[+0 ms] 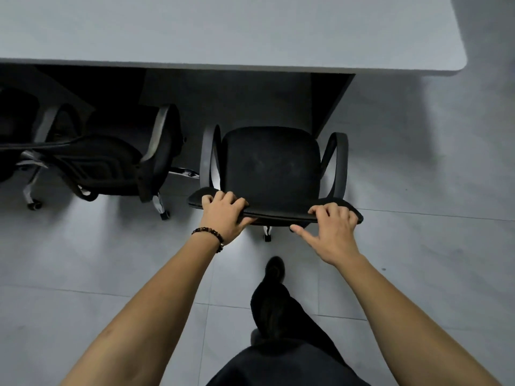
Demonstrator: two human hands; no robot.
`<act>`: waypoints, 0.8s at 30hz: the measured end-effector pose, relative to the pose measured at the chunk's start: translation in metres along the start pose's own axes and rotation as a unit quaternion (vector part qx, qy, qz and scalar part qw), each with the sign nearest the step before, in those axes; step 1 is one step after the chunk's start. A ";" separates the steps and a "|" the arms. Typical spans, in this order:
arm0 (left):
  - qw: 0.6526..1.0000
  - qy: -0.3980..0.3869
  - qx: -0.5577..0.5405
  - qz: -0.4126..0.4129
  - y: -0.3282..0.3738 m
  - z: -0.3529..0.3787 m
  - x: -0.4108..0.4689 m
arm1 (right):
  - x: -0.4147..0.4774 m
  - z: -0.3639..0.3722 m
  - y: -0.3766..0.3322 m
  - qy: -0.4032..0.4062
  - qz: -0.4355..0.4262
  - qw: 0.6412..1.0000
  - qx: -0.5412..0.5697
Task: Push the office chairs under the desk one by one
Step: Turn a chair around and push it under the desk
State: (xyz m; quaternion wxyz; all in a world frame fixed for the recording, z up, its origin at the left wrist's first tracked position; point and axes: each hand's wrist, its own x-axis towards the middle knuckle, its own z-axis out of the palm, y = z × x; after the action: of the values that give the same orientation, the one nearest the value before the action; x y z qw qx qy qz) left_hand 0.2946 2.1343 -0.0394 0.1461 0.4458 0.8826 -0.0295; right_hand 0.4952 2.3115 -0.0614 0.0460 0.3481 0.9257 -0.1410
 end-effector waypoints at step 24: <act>1.000 0.022 0.013 0.010 -0.045 -0.020 0.086 | 0.104 -0.012 -0.034 0.025 0.032 0.999 0.026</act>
State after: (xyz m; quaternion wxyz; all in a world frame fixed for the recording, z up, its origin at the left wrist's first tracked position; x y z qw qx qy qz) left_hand 0.2059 2.1781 -0.0484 0.1210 0.4570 0.8807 -0.0291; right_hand 0.3947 2.3557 -0.0613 0.0177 0.3820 0.9109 -0.1548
